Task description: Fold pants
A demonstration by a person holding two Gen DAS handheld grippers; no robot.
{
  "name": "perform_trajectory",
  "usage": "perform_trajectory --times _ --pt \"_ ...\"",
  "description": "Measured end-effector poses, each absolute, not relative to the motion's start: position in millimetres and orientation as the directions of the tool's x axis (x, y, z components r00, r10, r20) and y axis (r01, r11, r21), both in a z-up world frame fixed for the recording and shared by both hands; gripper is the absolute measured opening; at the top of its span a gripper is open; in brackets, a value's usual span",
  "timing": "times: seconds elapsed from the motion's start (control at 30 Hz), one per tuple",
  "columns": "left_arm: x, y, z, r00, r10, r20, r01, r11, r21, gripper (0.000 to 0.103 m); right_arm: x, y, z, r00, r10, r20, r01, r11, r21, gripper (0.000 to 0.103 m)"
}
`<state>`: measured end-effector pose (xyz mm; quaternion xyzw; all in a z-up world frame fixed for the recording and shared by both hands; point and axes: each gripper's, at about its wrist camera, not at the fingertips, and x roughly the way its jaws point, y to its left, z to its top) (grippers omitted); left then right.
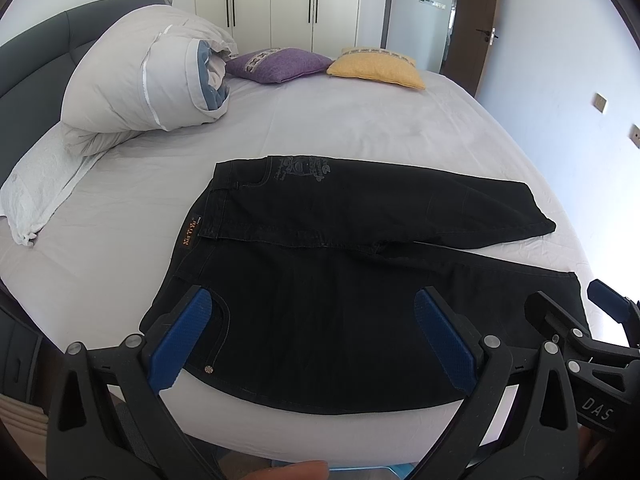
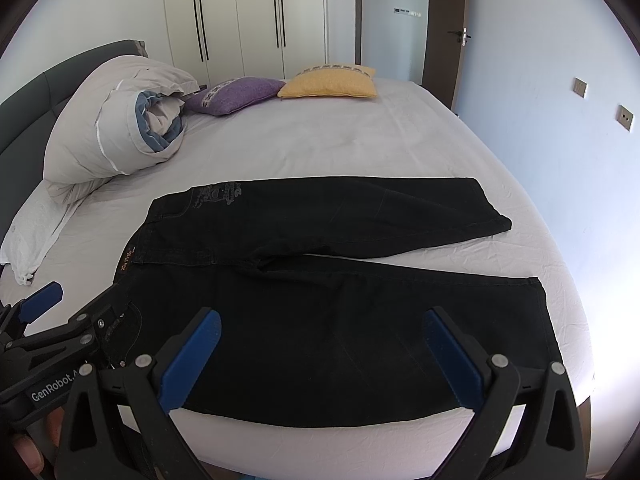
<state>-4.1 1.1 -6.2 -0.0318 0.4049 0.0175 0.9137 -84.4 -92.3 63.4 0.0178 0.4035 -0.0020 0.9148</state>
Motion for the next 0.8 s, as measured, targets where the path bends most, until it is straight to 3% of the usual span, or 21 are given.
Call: perform_trajectory --times 0.8 --pt "-5.8 1.8 -11.0 0.671 0.006 -0.742 -0.058 0.997 -0.044 0.103 -84.9 -88.4 63.5 0.674 0.013 -0.738 0.017 0.999 0.033 0.103"
